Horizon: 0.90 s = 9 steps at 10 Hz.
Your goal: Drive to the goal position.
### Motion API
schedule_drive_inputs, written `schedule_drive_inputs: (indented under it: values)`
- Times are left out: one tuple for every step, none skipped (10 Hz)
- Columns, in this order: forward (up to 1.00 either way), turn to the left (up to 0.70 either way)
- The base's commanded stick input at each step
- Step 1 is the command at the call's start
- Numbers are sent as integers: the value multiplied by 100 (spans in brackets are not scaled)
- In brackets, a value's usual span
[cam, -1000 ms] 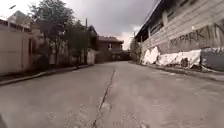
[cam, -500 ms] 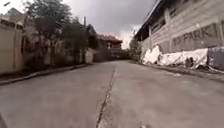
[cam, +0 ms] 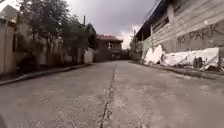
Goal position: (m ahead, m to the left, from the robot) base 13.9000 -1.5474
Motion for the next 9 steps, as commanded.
schedule_drive_inputs:
  values:
    - [100,0]
    - [100,0]
    - [100,0]
    - [100,0]
    - [100,0]
    - [100,0]
    - [100,0]
    - [100,0]
    - [100,0]
